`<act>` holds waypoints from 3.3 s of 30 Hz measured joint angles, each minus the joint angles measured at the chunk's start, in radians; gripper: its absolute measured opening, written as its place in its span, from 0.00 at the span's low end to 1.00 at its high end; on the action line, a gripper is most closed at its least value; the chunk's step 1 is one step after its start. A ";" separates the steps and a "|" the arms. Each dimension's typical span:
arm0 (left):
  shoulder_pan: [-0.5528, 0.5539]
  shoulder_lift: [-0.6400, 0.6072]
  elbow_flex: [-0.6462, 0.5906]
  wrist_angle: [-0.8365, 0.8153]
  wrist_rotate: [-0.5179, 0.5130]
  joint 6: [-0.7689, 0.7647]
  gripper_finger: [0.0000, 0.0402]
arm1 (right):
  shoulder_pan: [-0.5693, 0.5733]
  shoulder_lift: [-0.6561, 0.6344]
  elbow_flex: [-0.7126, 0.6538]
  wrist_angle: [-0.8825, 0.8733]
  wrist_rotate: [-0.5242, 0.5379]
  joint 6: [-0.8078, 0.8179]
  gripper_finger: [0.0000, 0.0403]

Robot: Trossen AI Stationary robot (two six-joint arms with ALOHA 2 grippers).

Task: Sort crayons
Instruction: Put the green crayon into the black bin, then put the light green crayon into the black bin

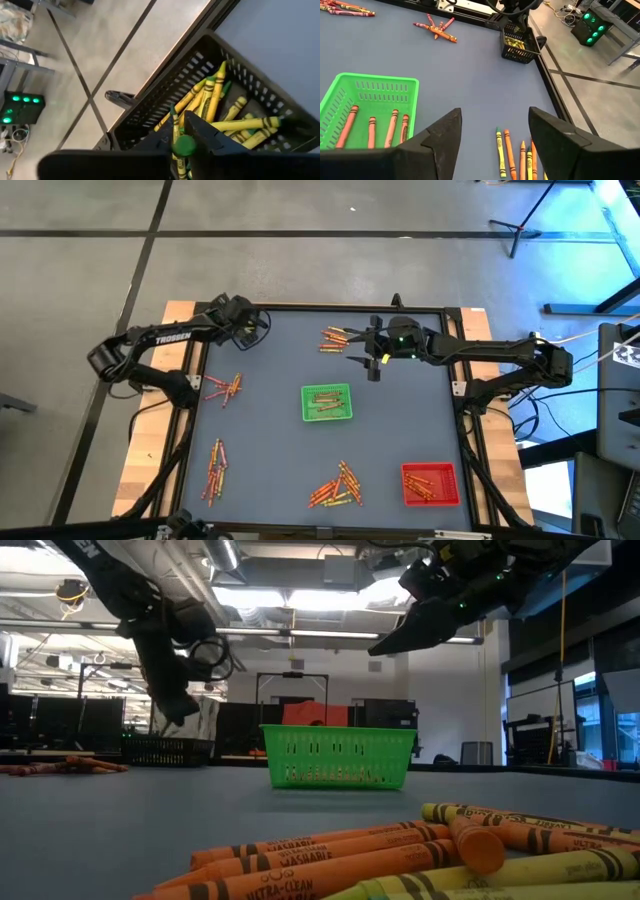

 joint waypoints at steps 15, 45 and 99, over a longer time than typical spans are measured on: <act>-0.128 -0.090 0.000 0.200 0.307 -0.001 0.28 | 0.000 0.049 0.000 0.010 0.019 0.025 0.56; -0.269 0.134 0.000 0.684 0.740 -0.015 0.28 | -0.183 0.200 0.196 -0.166 0.229 0.076 0.56; -0.262 0.132 0.000 0.875 0.731 -0.041 0.28 | -0.269 0.768 0.706 -0.623 0.097 0.023 0.56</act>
